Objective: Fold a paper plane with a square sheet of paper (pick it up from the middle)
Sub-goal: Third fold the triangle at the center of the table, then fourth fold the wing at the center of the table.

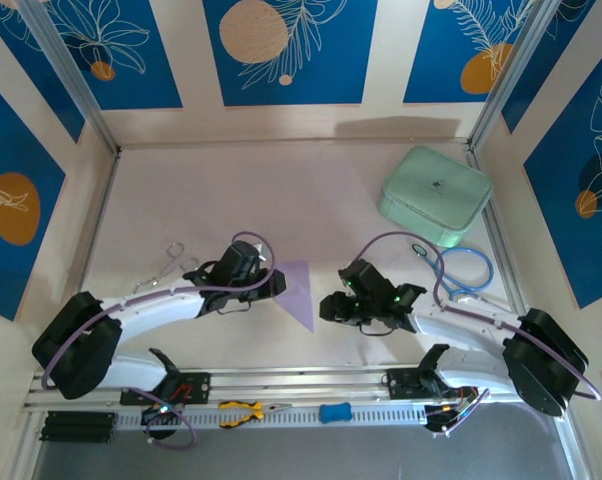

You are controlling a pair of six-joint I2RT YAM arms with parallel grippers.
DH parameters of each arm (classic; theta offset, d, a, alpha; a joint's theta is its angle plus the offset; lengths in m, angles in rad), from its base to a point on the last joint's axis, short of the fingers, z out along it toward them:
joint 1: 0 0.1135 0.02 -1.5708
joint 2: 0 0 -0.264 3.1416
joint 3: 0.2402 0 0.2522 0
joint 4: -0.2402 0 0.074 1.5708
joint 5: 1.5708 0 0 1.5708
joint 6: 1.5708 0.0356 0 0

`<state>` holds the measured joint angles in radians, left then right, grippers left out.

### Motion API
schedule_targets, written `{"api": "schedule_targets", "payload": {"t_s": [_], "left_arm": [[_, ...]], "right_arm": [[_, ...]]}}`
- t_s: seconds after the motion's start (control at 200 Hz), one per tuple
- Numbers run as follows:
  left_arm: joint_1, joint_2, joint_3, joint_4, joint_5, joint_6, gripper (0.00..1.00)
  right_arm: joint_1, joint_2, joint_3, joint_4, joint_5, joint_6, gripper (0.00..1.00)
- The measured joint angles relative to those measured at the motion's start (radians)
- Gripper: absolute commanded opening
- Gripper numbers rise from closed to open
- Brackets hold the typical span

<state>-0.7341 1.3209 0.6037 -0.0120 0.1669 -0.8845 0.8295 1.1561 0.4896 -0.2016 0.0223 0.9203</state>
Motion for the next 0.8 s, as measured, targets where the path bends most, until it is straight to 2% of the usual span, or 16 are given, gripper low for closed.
{"api": "schedule_targets", "payload": {"t_s": [0.045, 0.26, 0.575, 0.685, 0.8], "left_arm": [[0.013, -0.006, 0.0, -0.021, 0.008, -0.001, 0.49], [0.083, -0.004, 0.0, -0.068, 0.099, 0.003, 0.53], [0.171, 0.025, 0.0, -0.081, 0.216, 0.007, 0.53], [0.188, 0.025, 0.0, -0.084, 0.231, 0.013, 0.54], [0.202, 0.031, 0.003, -0.086, 0.241, 0.023, 0.54]], "right_arm": [[0.007, 0.029, 0.019, 0.005, 0.0, -0.014, 0.41], [0.034, 0.16, 0.097, 0.036, -0.01, -0.061, 0.4], [-0.053, 0.388, 0.242, 0.066, -0.092, -0.118, 0.39], [-0.072, 0.419, 0.262, 0.072, -0.12, -0.136, 0.35], [-0.085, 0.439, 0.266, 0.082, -0.153, -0.158, 0.26]]}}
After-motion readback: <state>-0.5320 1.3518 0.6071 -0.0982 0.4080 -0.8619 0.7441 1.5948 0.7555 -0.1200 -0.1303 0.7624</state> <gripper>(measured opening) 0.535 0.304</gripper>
